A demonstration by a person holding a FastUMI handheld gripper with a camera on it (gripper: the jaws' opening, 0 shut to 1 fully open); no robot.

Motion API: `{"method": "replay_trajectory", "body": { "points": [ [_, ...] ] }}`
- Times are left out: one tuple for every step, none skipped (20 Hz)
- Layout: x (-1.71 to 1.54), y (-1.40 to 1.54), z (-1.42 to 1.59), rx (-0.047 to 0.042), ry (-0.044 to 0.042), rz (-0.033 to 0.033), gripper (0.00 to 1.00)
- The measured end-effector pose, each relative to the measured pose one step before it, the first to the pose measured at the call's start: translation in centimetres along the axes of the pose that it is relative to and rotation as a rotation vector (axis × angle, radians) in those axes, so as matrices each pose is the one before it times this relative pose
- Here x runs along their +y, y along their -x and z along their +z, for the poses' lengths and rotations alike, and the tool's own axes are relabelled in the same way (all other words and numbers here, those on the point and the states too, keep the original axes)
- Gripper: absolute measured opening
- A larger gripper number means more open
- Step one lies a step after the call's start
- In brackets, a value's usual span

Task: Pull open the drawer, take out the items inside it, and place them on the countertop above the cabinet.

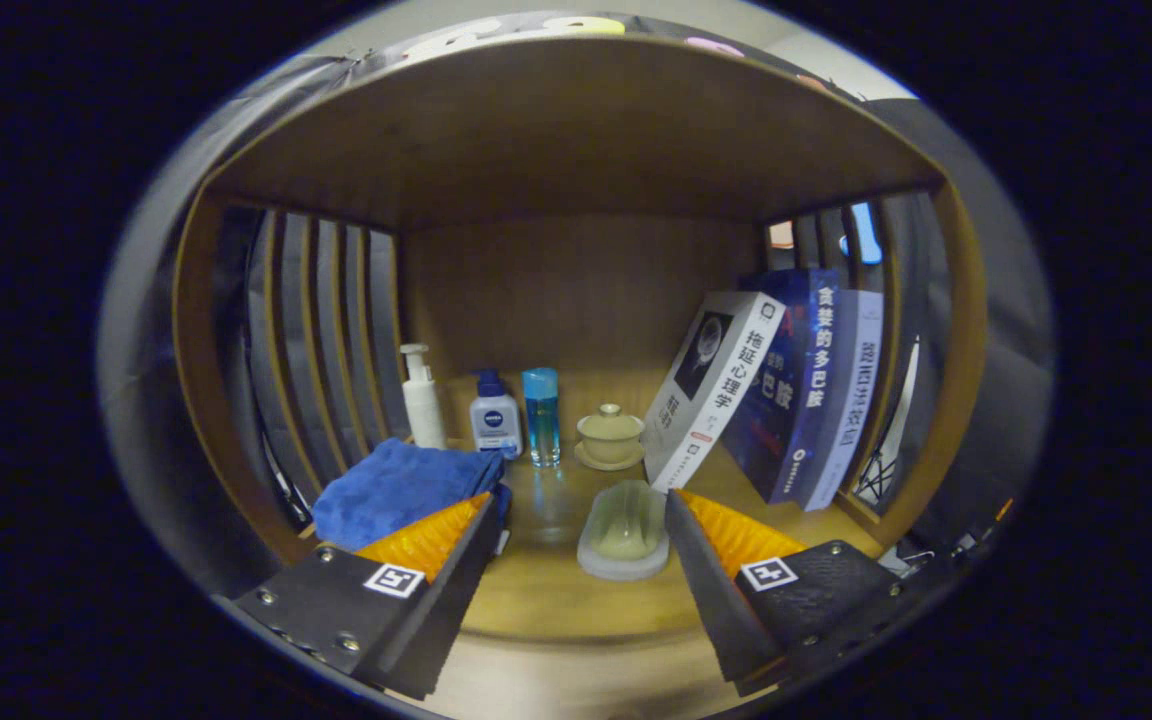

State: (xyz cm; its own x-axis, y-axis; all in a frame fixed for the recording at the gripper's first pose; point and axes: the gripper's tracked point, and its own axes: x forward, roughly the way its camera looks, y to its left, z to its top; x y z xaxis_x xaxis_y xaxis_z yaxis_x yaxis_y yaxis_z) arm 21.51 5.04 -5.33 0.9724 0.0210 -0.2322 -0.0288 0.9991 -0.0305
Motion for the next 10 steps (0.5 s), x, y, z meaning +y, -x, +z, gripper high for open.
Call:
{"method": "replay_trajectory", "body": {
  "points": [
    [0.086, 1.547, -0.183, -0.00525, -0.00224, 0.00778, 0.99],
    [0.011, 1.566, -0.132, -0.01568, 0.00601, 0.00343, 0.99],
    [-0.217, 1.584, -0.082, -0.01966, 0.00726, -0.00696, 0.99],
    [-0.178, 1.593, -0.191, -0.01952, 0.01329, -0.00779, 0.99],
    [0.077, 1.717, -0.109, -0.02422, 0.01224, 0.00087, 0.99],
    [0.342, 1.565, 0.093, -0.02682, 0.00692, 0.00152, 0.99],
    [0.332, 1.482, 0.131, -0.02137, 0.00638, 0.00682, 0.99],
    [0.399, 1.565, 0.122, -0.01898, 0.00685, 0.01024, 0.99],
    [0.406, 1.295, 0.034, -0.01167, 0.00283, 0.01005, 0.99],
    [0.158, 1.217, -0.086, -0.00816, -0.0059, -0.0026, 0.99]
  ]
}}
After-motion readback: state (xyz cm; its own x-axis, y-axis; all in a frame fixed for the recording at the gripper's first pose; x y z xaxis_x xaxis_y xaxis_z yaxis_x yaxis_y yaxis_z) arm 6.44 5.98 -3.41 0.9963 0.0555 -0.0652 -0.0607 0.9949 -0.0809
